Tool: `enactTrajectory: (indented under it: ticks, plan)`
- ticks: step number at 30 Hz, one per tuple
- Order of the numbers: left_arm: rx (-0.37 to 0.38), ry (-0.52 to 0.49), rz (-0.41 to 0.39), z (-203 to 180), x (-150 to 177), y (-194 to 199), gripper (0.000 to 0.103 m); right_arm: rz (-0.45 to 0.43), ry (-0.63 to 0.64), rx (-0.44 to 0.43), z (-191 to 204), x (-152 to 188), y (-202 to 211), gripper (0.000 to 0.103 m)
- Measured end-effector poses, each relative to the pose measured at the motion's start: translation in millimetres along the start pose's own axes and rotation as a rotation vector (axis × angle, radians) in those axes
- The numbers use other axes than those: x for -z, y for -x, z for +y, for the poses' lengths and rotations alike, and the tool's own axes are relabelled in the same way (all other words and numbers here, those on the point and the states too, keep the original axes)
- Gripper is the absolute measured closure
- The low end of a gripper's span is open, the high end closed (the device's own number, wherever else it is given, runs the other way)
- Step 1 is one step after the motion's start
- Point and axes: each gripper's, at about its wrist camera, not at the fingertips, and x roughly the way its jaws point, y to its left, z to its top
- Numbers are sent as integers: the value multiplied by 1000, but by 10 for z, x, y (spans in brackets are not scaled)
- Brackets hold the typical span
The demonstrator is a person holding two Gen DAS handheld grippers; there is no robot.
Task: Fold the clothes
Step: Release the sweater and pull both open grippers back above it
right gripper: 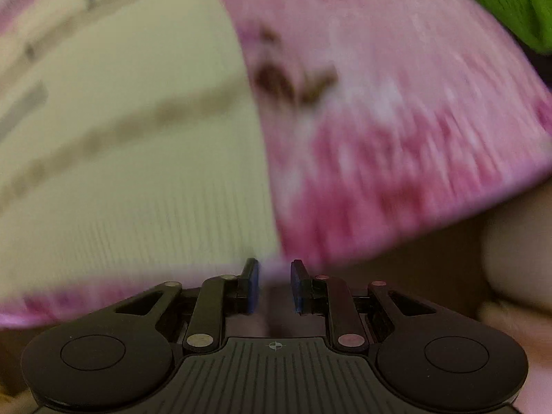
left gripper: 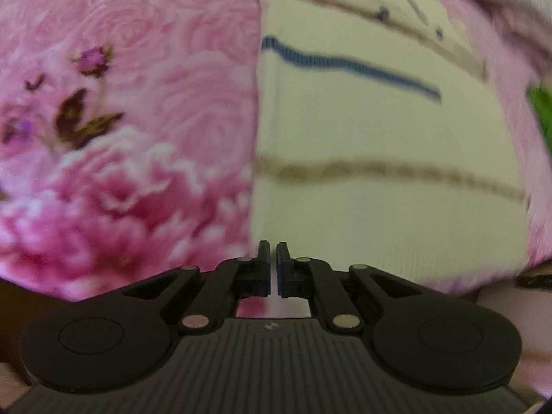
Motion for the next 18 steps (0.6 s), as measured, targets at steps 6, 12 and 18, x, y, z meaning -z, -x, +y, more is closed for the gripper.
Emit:
enactTrajectory:
  ticks: [6, 12, 18]
  plan:
    - [-4, -91, -136, -197, -145, 1088, 83, -270, -73, -137, 328, 65, 1083, 84]
    - [-7, -134, -291, -551, -359, 1946, 67, -448, -45, -278, 574, -162, 1983, 42]
    - [-49, -100, -337, -825, -217, 2246, 64, -440, 116, -277, 870, -253, 2325, 35]
